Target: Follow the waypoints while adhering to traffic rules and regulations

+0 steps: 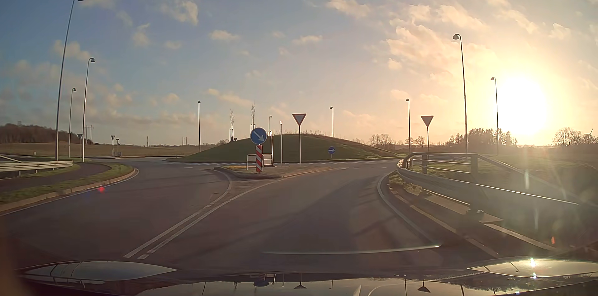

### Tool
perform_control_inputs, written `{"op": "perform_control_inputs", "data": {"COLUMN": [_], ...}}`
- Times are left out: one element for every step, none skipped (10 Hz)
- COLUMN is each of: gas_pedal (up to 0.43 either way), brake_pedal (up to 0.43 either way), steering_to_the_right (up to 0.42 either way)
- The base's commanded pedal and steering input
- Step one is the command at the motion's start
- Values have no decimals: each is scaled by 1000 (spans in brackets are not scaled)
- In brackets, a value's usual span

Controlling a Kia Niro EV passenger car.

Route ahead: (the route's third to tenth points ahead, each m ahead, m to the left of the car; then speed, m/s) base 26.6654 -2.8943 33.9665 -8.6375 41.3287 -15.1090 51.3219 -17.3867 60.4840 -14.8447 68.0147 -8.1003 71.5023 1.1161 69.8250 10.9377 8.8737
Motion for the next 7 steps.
{"op": "perform_control_inputs", "data": {"gas_pedal": [110, 110, 110, 98, 98, 87, 87], "brake_pedal": [0, 0, 0, 0, 0, 0, 0], "steering_to_the_right": [24, 31, 39, 43, 43, 43, 47]}}
